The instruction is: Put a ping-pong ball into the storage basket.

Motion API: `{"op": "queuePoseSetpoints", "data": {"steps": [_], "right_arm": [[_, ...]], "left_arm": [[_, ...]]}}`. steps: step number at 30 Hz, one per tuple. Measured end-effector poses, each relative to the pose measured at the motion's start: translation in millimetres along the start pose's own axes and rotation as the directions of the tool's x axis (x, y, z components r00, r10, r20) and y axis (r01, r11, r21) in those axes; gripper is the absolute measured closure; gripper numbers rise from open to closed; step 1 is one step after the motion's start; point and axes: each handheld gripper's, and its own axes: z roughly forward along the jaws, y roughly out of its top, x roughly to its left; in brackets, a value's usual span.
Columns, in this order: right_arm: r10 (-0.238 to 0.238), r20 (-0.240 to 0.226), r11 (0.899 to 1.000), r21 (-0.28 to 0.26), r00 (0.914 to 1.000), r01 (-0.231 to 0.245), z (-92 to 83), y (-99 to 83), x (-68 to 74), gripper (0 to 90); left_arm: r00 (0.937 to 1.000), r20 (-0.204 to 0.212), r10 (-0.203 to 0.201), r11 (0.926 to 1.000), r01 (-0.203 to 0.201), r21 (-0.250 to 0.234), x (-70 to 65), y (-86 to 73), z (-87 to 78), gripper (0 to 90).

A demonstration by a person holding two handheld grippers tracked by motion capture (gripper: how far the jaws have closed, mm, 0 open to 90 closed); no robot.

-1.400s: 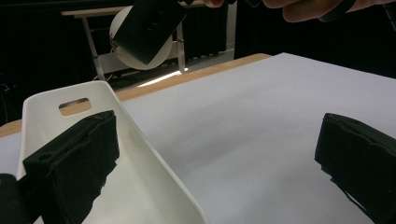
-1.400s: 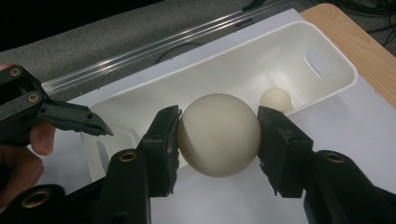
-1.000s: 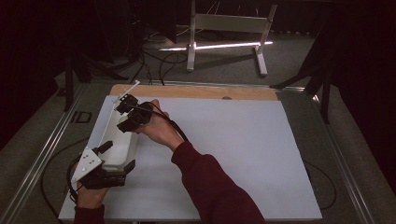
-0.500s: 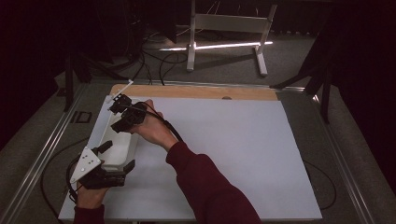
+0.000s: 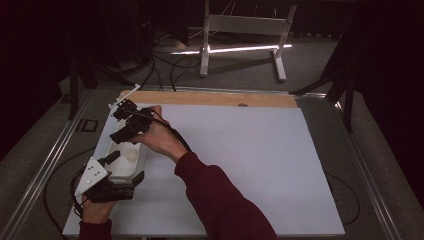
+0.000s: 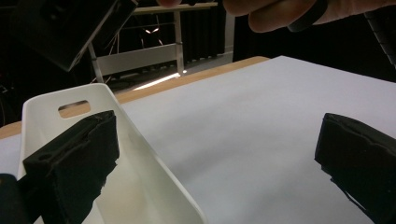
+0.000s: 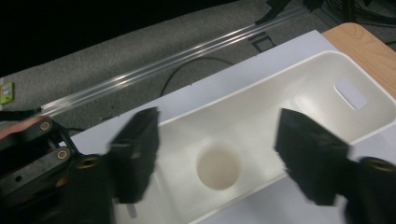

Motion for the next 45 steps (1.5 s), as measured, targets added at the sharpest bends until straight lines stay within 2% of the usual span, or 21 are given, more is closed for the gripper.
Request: {"op": "queuePoseSetpoints", "data": {"steps": [1,5,12,19,26,35,39,45], "right_arm": [[0.003,0.012,1.0,0.002,0.9999,-0.003,-1.8,-0.2,-0.8,22.4],[0.004,0.024,1.0,0.004,0.9997,-0.004,-5.5,-1.1,-2.1,17.6],[0.014,0.009,1.0,0.006,0.9999,-0.015,-12.9,-6.1,-6.3,11.2],[0.014,0.022,1.0,0.007,0.9997,-0.014,-19.8,-13.1,-12.1,9.7],[0.03,0.052,0.999,-0.019,0.9982,-0.029,-31.3,-21.0,-18.5,9.6],[0.043,0.082,0.999,-0.032,0.9957,-0.04,-55.4,-43.4,-32.5,9.4],[0.056,0.081,0.997,-0.061,0.9951,-0.051,-68.1,-51.9,-34.7,9.2],[0.056,0.119,0.995,-0.089,0.9913,-0.046,-87.7,-70.6,-38.2,9.1]], "left_arm": [[1.0,-0.001,0.001,1.0,-0.001,0.001,0.1,0.0,0.1,0.5],[1.0,-0.002,0.0,1.0,0.0,0.002,-0.2,0.0,0.5,0.5],[1.0,-0.006,0.001,1.0,-0.001,0.003,0.2,-0.1,0.2,0.4],[1.0,-0.007,0.001,1.0,-0.001,0.006,0.1,-0.4,0.6,0.4],[1.0,-0.007,0.002,0.9999,-0.002,0.012,-0.4,-0.8,1.9,0.4],[1.0,-0.009,0.003,0.9998,-0.003,0.017,-0.8,-1.3,3.4,0.4],[0.9999,-0.01,0.0,0.9998,0.0,0.019,-0.8,-1.6,3.6,0.5],[0.9999,-0.01,0.001,0.9997,-0.001,0.023,-1.0,-1.9,3.9,0.5]]}}
